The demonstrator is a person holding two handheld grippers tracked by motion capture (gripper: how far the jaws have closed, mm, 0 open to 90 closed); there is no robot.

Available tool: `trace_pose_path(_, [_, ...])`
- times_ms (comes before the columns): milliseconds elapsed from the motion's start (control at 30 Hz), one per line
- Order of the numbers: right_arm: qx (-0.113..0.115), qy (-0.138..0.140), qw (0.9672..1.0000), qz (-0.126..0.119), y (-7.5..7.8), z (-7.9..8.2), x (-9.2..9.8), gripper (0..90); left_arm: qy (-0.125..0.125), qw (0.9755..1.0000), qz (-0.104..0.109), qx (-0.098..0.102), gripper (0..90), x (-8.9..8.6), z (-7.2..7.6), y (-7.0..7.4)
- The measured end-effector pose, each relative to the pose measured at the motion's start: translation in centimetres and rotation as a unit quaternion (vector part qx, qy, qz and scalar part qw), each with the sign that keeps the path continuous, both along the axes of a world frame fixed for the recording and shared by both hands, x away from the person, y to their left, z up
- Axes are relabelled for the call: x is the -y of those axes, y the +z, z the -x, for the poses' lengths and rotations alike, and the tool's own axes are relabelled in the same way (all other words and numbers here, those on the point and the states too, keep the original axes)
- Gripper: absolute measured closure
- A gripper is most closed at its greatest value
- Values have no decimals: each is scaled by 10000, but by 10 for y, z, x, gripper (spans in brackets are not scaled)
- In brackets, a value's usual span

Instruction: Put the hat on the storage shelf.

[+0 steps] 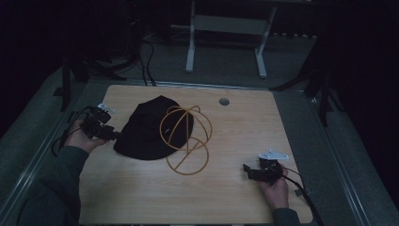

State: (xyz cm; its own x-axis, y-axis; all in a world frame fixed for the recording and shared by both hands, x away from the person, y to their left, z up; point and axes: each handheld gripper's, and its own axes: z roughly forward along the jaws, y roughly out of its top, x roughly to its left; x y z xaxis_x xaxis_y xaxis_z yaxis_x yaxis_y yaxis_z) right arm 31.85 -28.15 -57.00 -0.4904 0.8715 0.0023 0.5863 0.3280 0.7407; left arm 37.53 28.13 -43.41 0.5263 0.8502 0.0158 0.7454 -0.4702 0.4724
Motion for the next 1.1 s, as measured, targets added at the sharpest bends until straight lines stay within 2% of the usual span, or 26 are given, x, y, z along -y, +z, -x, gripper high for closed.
trace_pose_path(467, [-1, 21, 10000, 1, 0, 0, 0, 200, -255, 9990, -310, -214, 539, 15, -18, 3])
trace_pose_path(733, [3, 37, 10000, 5, 0, 0, 0, 200, -290, 9985, -398, -231, 557, 21, -28, 6])
trace_pose_path(1100, [-1, 52, 10000, 5, 0, 1, 0, 199, -506, 9965, -566, -346, 566, 34, -44, 7])
